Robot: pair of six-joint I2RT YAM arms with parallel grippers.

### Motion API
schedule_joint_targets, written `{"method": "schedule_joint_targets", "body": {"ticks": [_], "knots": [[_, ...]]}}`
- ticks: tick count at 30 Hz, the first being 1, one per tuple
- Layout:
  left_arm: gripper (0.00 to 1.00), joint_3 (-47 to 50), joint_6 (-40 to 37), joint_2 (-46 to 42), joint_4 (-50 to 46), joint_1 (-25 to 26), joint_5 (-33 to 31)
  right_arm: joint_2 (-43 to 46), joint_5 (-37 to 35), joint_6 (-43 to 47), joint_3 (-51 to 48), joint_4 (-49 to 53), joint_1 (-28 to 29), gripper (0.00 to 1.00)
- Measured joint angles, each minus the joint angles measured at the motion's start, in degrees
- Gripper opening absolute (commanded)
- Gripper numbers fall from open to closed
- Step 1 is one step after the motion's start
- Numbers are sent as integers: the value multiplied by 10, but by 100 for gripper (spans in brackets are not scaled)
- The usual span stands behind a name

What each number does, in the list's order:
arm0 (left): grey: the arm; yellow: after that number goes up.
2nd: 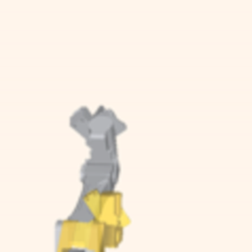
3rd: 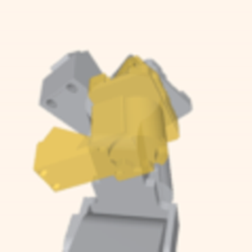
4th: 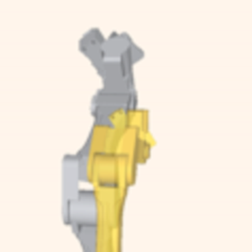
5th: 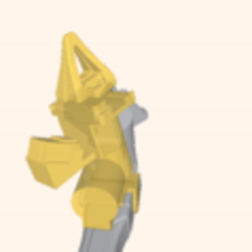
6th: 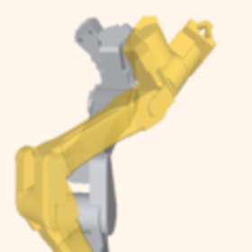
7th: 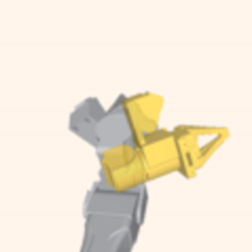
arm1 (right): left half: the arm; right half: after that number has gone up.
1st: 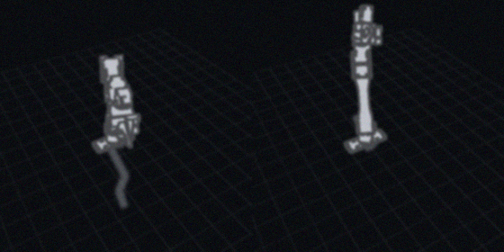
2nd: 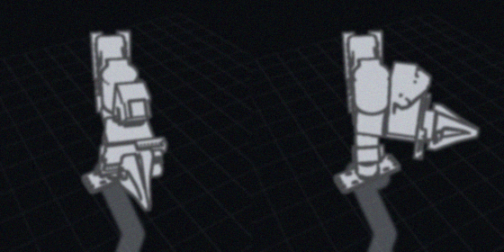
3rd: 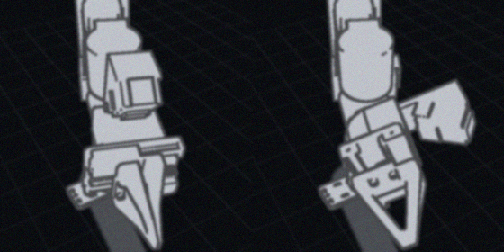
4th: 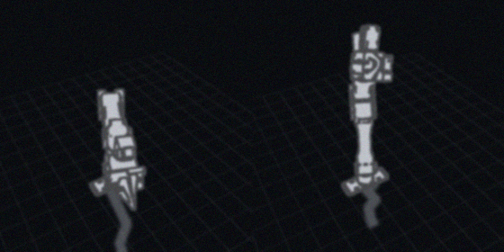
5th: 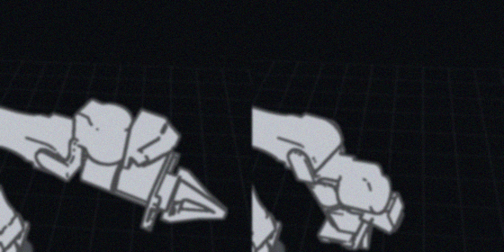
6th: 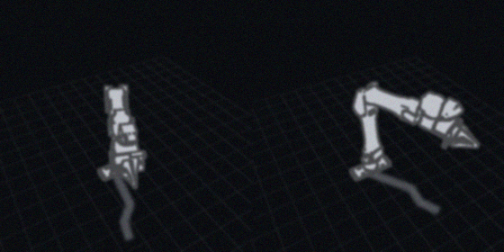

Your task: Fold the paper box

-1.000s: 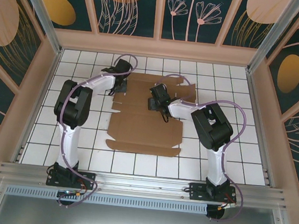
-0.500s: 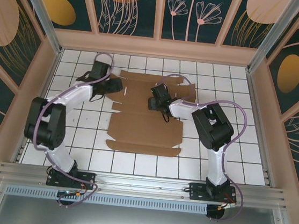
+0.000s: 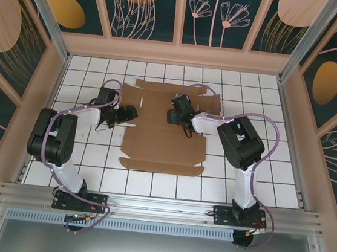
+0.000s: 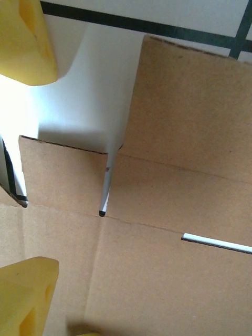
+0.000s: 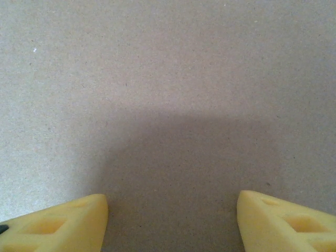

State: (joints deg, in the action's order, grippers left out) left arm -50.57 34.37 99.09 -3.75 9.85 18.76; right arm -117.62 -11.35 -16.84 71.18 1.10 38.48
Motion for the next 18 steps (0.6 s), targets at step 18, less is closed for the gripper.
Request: {"method": "schedule_joint_targets", "body": {"ticks": [18], "knots": [[74, -38, 2, 35, -15, -7, 39, 0, 3, 0, -1, -1, -2, 67]]}}
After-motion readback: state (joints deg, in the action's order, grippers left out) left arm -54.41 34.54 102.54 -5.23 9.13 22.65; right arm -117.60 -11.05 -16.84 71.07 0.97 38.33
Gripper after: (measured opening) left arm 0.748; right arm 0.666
